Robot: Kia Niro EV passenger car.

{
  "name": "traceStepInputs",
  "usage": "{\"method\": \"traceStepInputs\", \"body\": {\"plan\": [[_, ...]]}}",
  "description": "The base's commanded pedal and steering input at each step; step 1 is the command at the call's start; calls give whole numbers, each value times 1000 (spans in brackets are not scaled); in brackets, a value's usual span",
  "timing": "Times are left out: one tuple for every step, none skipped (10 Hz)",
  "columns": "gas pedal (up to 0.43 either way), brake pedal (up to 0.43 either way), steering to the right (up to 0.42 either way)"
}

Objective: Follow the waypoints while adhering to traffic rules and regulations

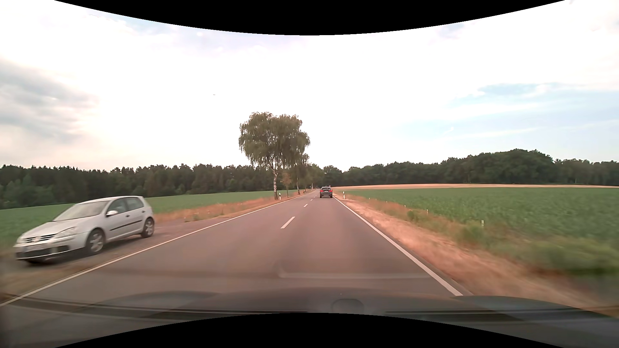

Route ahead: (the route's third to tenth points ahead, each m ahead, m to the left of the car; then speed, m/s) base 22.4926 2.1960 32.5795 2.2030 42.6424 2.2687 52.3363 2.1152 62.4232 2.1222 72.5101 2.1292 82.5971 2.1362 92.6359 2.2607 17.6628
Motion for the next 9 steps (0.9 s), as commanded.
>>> {"method": "traceStepInputs", "body": {"plan": [[67, 0, -3], [67, 0, -2], [67, 0, -2], [79, 0, -2], [87, 0, -3], [110, 0, -4], [130, 0, -4], [130, 0, -4], [130, 0, -4]]}}
